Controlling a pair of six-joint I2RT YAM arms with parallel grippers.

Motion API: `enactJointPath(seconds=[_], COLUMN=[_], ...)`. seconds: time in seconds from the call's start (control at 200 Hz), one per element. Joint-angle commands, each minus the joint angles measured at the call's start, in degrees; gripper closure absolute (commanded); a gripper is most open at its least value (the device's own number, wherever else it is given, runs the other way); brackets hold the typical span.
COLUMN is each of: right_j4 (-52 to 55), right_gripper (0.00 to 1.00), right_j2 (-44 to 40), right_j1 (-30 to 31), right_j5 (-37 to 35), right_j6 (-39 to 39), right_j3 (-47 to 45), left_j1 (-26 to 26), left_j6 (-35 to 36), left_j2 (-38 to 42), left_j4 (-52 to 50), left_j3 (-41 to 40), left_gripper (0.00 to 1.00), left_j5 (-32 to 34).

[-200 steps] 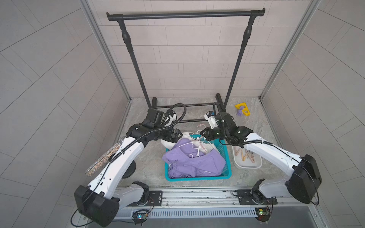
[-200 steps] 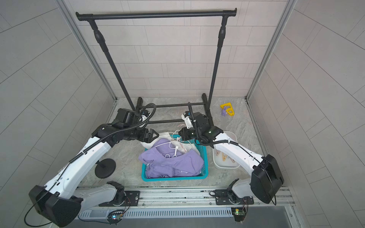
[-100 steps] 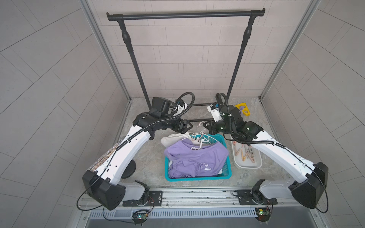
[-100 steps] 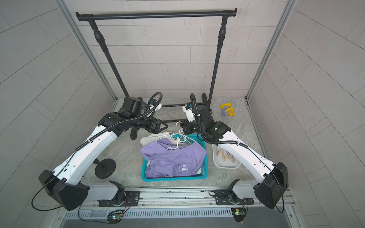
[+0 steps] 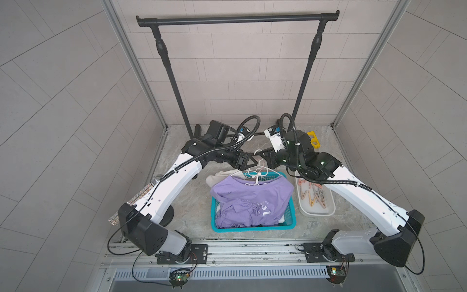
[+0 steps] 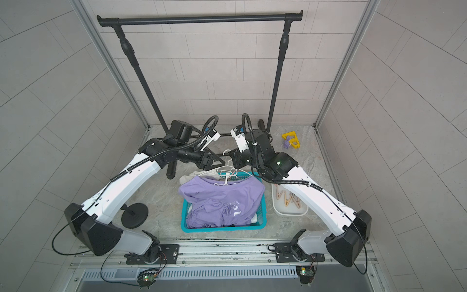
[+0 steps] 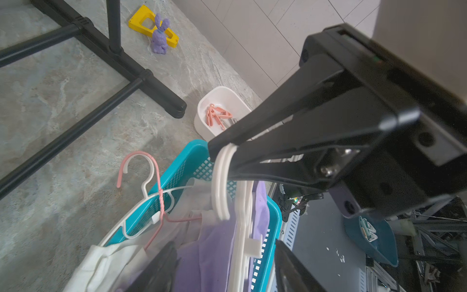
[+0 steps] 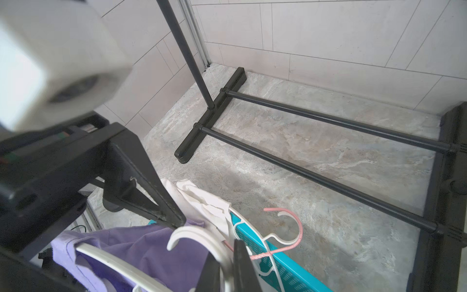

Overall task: Use clothespins to secure the t-shirt on both sides of the hanger
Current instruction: Pick up the hanger from the basket.

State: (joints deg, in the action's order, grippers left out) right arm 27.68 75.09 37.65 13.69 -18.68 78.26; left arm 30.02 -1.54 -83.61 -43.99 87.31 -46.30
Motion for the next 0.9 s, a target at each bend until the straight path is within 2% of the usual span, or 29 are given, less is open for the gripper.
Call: enactJointPath(seconds=[0.0,0.245,0.57,0.896], right_j4=[-0.3,-0.9,-0.7,-1.5], right_gripper=[1.00,1.00,1.00,1.00], right_j2=[-1.6,-1.3,-0.8,-1.3], right_j1=[0.7,2.2,3.6,4.0], right_j5=[-1.3,-2.6,-3.2,-2.0], right_j6=[2.5,3.4,4.8,5.9], right_j3=[1.7,2.2,3.2,1.8], left_j1=[0.1,0.7,1.8,1.9], left_j6=[1.4,1.2,1.5,2.0], left_j2=[-0.7,-2.5,-5.6,-7.3], left_j4=[0.9,1.5,0.9,0.7], left_j3=[1.7,2.2,2.7,3.5], left_gripper=[0.47,0.56,0.62,0.78], left_j5=[-4.6,-9.1,-10.0,-12.3])
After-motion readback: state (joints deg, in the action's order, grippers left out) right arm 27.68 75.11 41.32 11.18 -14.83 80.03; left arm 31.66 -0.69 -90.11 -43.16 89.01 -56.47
